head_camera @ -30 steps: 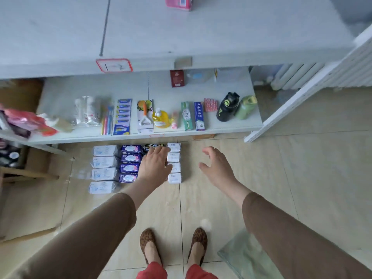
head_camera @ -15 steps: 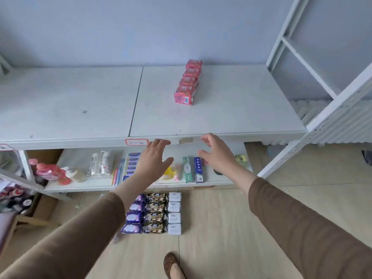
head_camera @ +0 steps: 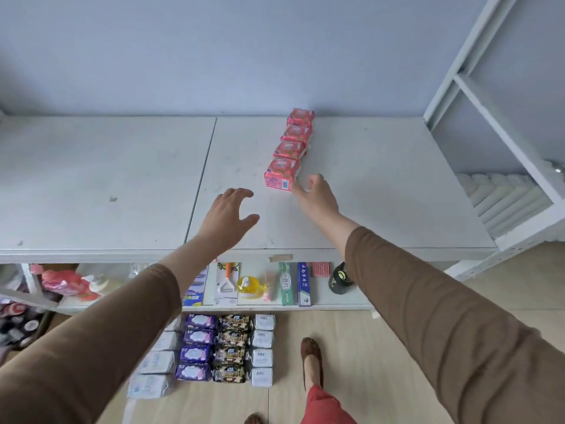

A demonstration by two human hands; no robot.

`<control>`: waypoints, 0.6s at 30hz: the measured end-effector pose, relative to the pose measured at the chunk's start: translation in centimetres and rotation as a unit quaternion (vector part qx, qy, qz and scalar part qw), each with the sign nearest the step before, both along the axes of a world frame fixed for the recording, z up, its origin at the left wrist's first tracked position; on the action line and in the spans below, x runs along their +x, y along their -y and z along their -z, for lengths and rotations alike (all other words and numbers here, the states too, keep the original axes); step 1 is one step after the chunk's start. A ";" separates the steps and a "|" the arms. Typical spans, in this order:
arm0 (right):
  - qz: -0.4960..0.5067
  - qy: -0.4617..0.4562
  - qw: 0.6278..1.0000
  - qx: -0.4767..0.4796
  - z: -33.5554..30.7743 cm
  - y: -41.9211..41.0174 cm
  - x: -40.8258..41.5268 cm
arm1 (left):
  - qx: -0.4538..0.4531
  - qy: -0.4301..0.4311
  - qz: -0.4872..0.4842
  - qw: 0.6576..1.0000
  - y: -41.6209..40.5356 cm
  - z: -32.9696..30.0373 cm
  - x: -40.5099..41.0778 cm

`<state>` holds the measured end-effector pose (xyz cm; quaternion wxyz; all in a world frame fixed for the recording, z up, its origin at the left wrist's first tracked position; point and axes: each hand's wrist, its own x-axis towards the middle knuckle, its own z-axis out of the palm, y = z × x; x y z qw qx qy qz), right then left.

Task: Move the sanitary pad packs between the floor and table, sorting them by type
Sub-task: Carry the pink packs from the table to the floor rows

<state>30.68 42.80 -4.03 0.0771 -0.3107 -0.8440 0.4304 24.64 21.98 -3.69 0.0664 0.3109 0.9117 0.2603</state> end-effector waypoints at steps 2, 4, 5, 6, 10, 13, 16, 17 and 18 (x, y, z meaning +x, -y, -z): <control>0.012 -0.002 1.000 -0.015 0.5 -1.3 -2.6 | 0.005 0.008 -0.010 1.000 -1.8 -0.1 -1.9; 0.019 0.001 0.999 -0.035 1.0 -2.2 -4.6 | 0.016 0.023 -0.022 0.999 -4.0 -0.3 -4.0; 0.019 0.000 0.999 -0.040 1.2 -2.5 -5.4 | 0.024 0.032 -0.029 0.999 -5.2 -0.4 -5.1; 0.016 -0.001 0.999 -0.043 1.4 -2.7 -6.0 | 0.032 0.043 -0.039 0.998 -6.4 -0.5 -6.2; -0.009 0.015 0.999 -0.034 2.2 -3.1 -7.4 | 0.058 0.091 -0.098 0.989 -10.8 -1.4 -10.7; -0.025 0.011 0.997 -0.075 2.8 -3.4 -7.6 | 0.049 0.135 -0.117 0.983 -13.6 -1.6 -13.8; -0.033 0.019 0.992 -0.116 3.3 -3.8 -7.7 | -0.002 0.188 -0.116 0.975 -15.8 -1.1 -16.2; -0.035 0.027 0.991 -0.130 3.5 -3.9 -7.7 | -0.014 0.209 -0.121 0.970 -16.5 -0.7 -16.8; -0.038 0.037 0.988 -0.145 3.6 -4.0 -7.7 | -0.021 0.230 -0.127 0.965 -17.0 -0.2 -17.2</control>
